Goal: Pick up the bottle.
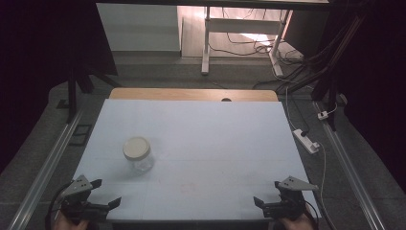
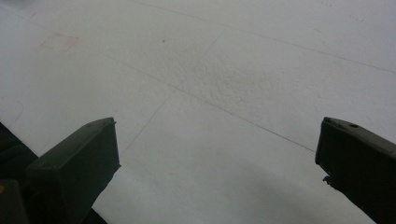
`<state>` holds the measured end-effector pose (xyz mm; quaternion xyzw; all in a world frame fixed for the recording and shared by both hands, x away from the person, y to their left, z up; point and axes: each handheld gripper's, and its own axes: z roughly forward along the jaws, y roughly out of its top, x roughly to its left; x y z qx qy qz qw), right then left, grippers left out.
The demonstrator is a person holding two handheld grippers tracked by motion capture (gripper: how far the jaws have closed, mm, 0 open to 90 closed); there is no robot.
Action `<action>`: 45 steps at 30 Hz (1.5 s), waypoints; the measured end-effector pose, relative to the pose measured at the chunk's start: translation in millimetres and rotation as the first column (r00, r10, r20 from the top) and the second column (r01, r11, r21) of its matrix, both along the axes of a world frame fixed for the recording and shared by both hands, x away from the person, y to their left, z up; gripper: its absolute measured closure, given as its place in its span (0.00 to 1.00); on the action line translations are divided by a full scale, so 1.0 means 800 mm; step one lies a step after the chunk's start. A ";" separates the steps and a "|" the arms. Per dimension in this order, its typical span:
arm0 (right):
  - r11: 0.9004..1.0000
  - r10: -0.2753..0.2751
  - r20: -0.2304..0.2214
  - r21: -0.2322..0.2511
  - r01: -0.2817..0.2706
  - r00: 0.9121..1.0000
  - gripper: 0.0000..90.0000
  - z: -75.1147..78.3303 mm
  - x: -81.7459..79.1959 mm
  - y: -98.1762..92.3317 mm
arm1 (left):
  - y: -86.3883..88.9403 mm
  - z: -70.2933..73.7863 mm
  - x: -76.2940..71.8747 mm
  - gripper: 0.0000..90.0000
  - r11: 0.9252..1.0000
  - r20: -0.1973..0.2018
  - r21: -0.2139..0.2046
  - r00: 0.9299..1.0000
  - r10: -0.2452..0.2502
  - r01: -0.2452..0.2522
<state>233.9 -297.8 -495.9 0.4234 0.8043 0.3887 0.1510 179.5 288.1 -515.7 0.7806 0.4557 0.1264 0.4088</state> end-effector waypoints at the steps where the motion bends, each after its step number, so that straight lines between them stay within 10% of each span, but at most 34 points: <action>1: 1.000 0.000 0.000 0.000 0.000 1.000 0.00 0.000 0.000 0.000 | 0.000 0.000 0.000 0.00 1.000 0.000 0.000 1.000 0.000 0.000; 12: 1.000 0.012 -0.002 0.000 -0.012 1.000 0.02 0.000 0.000 0.001 | -0.012 -0.001 0.016 0.00 0.997 0.052 0.016 0.996 -0.075 0.074; 45: 1.000 0.021 -0.009 -0.012 -0.021 1.000 0.02 -0.001 0.002 0.003 | -0.033 -0.006 0.086 0.00 0.997 0.064 0.079 0.998 0.015 -0.020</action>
